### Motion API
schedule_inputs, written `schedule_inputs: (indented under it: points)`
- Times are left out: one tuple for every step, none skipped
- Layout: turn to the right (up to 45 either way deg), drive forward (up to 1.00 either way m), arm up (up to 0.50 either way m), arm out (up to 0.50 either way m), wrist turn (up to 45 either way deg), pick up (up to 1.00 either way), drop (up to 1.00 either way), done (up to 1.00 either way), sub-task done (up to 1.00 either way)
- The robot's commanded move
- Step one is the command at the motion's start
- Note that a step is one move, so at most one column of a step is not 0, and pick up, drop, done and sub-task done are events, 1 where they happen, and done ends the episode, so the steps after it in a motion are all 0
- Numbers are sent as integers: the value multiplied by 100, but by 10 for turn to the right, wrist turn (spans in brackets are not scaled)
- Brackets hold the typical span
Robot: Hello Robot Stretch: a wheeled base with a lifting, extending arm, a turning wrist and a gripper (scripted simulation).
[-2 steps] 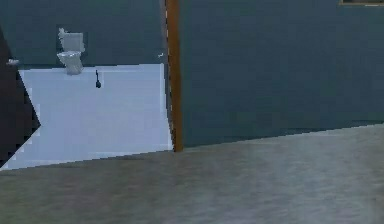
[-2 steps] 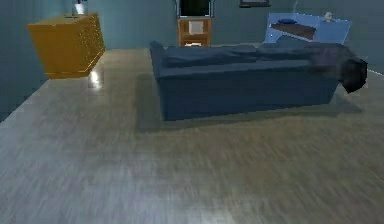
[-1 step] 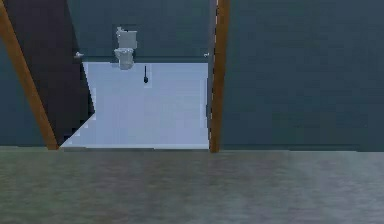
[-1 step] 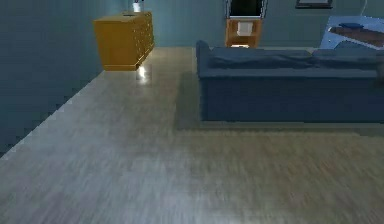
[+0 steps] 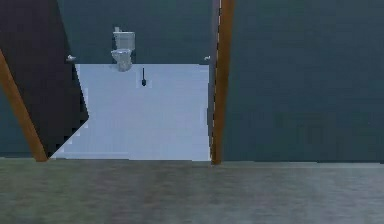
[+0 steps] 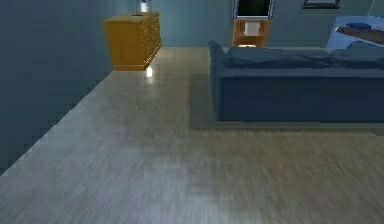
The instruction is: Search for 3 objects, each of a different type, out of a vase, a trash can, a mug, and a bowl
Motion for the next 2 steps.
schedule_inputs:
  points:
    - [-210,0,0,0,0,0,0,0,0]
    - [0,100,0,0,0,0,0,0,0]
